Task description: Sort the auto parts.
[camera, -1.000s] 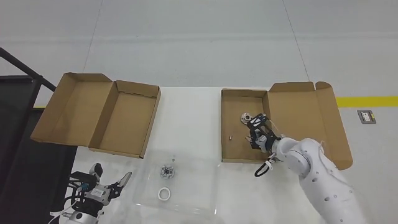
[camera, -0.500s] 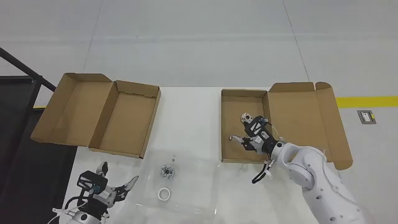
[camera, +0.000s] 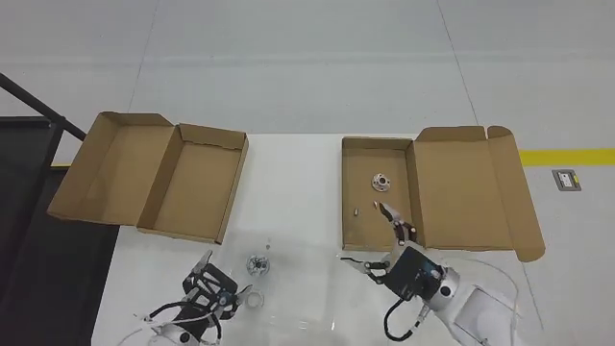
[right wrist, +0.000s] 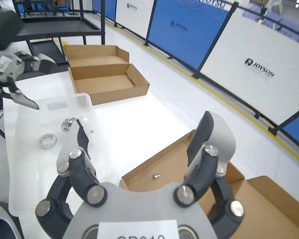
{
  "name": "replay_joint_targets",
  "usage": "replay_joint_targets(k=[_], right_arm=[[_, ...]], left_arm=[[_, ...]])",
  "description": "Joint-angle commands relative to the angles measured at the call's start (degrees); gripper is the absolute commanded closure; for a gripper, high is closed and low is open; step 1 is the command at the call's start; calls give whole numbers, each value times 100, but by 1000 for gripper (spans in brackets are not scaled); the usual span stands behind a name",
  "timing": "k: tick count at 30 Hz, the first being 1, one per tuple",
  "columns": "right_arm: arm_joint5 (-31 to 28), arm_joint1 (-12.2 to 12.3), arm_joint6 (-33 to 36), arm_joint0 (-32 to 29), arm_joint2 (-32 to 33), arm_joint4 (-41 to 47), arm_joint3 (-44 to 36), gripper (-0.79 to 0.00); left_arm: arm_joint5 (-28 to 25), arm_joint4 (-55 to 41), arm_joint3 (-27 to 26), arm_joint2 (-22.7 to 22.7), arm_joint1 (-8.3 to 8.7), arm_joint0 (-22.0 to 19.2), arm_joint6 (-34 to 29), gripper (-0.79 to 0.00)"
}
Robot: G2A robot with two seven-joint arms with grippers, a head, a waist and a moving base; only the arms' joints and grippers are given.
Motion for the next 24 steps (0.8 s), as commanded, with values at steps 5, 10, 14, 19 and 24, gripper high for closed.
replay_joint_targets(k=[5, 10, 14, 19, 24], right_arm=[[253, 3, -185, -204, 29, -135, -63, -785], [253, 3, -185, -204, 29, -135, -63, -785], [253, 3, -185, -204, 29, -135, -63, -785], [253, 3, -185, -204, 29, -135, -63, -785], [253, 3, -185, -204, 29, -135, -63, -785]], left_arm=[[-61, -10, 6, -18, 2, 4, 154, -785], [-1, 76, 54, 54, -6, 5, 64, -785], [178, 440, 11, 509, -51, -140, -594, -785], [44, 451, 156, 1036, -130, -681, -1892, -785], [198, 204, 667, 1569, -262, -1440, -3026, -785]])
